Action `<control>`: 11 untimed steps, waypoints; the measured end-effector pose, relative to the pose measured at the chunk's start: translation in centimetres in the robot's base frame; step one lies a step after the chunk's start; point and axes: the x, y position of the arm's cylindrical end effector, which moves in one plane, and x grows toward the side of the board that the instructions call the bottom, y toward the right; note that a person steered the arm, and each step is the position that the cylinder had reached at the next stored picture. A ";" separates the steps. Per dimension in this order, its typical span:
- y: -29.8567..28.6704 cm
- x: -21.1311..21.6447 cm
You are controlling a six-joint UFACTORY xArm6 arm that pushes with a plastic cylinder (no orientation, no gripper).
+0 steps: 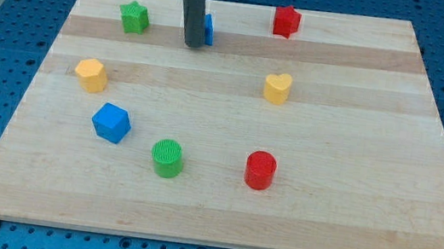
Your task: Push blue cube vertically towards yellow hexagon
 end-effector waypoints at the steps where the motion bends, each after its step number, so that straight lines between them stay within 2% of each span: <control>1: 1.7 0.0; 2: 4.0 0.5; 4: 0.4 9.7; 7: -3.7 16.8; 9: -7.6 18.7; 11: -9.6 17.5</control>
